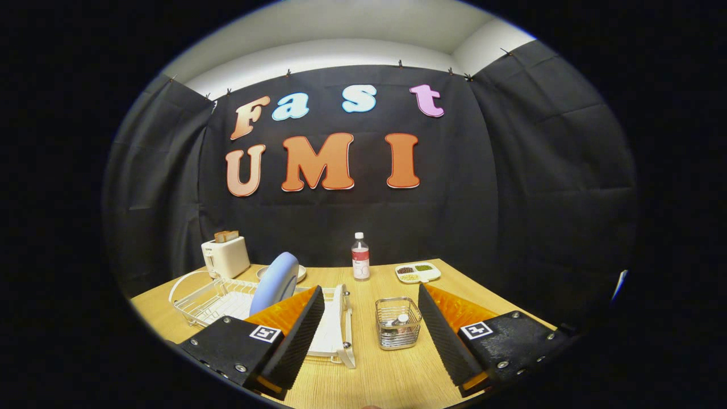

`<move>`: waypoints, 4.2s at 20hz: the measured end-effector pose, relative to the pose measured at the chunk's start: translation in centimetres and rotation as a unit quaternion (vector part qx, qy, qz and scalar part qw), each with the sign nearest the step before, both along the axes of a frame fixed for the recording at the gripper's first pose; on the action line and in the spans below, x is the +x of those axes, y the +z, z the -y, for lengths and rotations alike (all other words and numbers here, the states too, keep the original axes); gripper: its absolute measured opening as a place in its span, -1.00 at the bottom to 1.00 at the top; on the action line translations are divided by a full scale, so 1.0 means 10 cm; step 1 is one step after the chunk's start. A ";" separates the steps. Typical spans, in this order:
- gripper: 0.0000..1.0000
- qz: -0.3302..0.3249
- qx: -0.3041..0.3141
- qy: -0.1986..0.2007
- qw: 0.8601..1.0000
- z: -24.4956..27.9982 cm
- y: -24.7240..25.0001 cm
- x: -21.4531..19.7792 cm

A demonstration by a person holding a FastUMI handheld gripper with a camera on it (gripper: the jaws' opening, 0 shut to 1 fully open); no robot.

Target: Take the plate from the dish rack, then take the spoon from the basket and place it into the plate.

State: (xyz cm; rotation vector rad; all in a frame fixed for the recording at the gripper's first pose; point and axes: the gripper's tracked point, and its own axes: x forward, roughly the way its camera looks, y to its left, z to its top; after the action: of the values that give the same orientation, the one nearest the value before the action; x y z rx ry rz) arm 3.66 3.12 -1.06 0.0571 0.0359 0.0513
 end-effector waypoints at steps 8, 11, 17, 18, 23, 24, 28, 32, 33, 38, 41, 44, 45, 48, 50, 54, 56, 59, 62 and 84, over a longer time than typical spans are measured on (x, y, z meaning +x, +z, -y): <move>0.97 -0.029 0.001 0.039 0.999 -0.48 0.30 0.13; 0.98 -0.054 -0.003 0.066 0.996 -0.80 0.37 0.31; 0.98 -0.133 -0.025 0.096 0.986 -1.40 0.23 0.81; 0.98 -0.148 -0.030 0.098 0.984 -1.49 0.16 0.89; 0.98 -0.215 -0.056 0.086 0.971 -1.68 -0.17 1.19; 0.96 -0.231 -0.057 0.076 0.968 -1.68 -0.27 1.23; 0.75 -0.277 -0.044 0.046 0.959 -1.65 -0.54 1.34; 0.23 -0.291 -0.040 0.035 0.955 -1.66 -0.60 1.40; 0.07 -0.293 -0.039 0.031 0.955 -1.66 -0.61 1.40; -0.52 -0.284 -0.082 -0.019 0.955 -1.47 -0.57 1.46; -0.63 -0.275 -0.092 -0.030 0.957 -1.47 -0.47 1.47; -0.63 -0.254 -0.120 -0.039 0.959 -1.46 -0.32 1.51; -0.63 -0.248 -0.129 -0.042 0.959 -1.48 -0.28 1.50; -0.63 -0.224 -0.146 -0.049 0.962 -1.48 -0.08 1.50; -0.63 -0.219 -0.131 -0.042 0.966 -1.48 0.03 1.42; -0.63 -0.205 -0.106 -0.026 0.973 -1.36 0.20 1.01; -0.63 -0.201 -0.091 -0.012 0.975 -1.28 0.23 0.72; -0.63 -0.198 -0.056 0.009 0.978 -1.18 0.21 0.25; -0.63 -0.208 -0.007 0.032 0.978 -1.14 0.05 -0.18; -0.63 -0.318 0.328 0.069 0.887 -1.51 -1.75 -0.96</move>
State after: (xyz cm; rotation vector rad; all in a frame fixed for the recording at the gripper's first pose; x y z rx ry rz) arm -5.96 18.19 -18.53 0.7534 0.6839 0.1844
